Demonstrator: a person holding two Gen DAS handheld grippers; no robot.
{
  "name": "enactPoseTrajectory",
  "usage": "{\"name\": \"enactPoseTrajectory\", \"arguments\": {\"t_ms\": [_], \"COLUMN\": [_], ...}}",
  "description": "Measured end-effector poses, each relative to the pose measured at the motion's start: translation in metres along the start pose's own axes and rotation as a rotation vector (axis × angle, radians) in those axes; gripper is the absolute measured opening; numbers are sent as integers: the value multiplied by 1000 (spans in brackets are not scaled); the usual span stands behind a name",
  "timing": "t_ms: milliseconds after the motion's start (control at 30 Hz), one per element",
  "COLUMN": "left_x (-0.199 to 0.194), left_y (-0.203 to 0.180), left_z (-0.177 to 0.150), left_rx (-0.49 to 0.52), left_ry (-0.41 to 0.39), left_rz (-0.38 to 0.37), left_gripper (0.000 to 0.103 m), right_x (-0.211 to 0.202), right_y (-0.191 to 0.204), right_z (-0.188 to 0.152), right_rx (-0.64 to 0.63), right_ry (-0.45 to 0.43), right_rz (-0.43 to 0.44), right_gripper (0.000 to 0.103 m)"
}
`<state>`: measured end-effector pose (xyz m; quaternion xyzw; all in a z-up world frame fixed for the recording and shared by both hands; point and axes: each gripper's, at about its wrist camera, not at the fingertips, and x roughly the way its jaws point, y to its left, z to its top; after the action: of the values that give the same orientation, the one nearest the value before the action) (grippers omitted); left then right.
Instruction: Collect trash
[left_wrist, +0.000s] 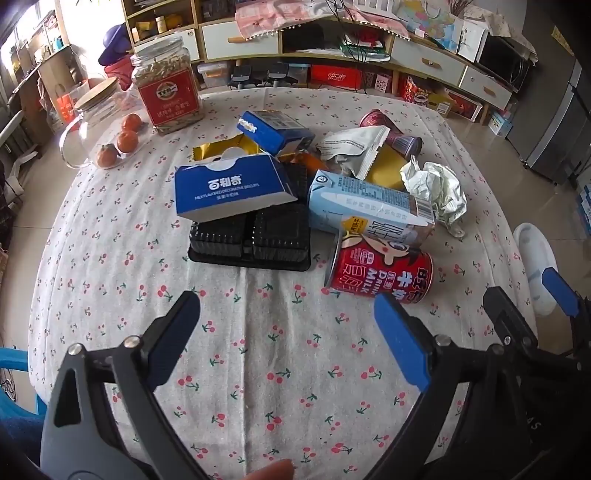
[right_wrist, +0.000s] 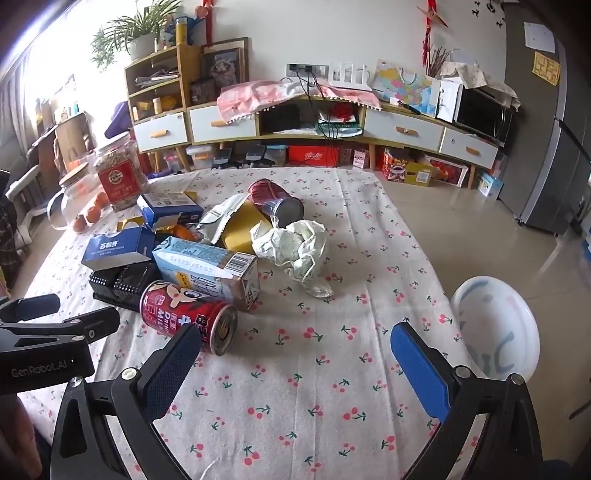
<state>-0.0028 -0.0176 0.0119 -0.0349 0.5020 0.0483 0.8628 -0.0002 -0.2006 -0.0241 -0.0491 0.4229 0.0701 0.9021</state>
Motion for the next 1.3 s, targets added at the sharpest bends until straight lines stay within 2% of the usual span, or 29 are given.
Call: {"name": "enactPoseTrajectory", "arguments": {"t_ms": [333, 367, 833, 1300], "left_x": [1, 1, 2, 2], "left_y": [-2, -2, -3, -3], "left_z": [-1, -1, -2, -2], "left_rx": [18, 19, 22, 23], "left_ry": [1, 1, 0, 0], "left_rz": [-2, -3, -2, -2], "left_gripper": [95, 95, 95, 95], "right_x": [1, 1, 0, 1], "right_y": [0, -2, 2, 1], "right_z": [0, 1, 0, 0], "right_rx": [-4, -13, -25, -29], "right_ry": [6, -25, -39, -30], "right_rz": [2, -17, -23, -22], "right_gripper": [103, 103, 103, 103]}}
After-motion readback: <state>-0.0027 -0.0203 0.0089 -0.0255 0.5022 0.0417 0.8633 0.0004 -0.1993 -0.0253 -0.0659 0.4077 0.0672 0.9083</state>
